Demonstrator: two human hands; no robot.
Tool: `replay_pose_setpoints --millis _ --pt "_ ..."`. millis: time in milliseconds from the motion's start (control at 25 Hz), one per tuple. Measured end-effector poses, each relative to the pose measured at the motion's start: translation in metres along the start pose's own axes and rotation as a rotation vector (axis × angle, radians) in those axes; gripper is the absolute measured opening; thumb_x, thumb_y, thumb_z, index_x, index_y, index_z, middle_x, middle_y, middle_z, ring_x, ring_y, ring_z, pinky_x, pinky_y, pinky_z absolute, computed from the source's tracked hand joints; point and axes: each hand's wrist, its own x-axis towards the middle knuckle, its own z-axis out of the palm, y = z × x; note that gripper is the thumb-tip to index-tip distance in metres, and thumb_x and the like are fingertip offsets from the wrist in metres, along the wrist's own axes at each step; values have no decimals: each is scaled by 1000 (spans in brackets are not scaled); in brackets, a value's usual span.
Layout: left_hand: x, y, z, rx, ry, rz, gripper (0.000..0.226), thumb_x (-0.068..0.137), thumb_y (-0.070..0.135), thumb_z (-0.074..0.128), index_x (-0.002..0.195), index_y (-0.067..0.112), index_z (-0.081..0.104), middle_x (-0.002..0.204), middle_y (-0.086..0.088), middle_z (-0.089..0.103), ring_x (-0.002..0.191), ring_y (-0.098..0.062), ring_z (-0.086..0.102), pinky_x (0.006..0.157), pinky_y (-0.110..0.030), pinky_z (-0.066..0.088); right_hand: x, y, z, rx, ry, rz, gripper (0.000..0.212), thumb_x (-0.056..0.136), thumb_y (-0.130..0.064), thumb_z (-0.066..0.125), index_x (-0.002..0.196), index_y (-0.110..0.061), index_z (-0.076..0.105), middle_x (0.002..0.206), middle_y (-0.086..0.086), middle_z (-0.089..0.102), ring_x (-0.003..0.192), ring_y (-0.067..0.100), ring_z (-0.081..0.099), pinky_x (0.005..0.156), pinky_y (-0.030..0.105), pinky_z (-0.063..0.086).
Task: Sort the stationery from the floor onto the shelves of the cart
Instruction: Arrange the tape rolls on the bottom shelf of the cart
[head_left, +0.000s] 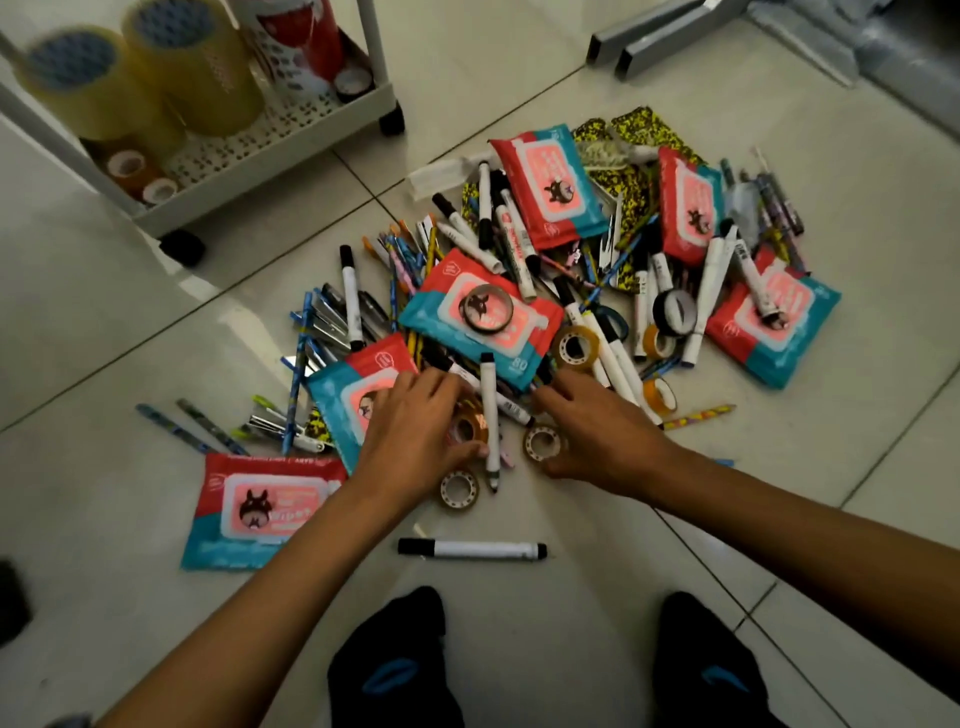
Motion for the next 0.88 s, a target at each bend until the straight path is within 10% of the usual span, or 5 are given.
replay_pose_setpoints --millis 880 --pt "95 77 25 -221 58 217 54 83 27 69 130 7 52 117 -13 54 109 -27 52 86 -32 43 -39 57 -4 476 449 332 38 75 -29 72 109 -18 59 99 -4 48 85 13 52 70 24 43"
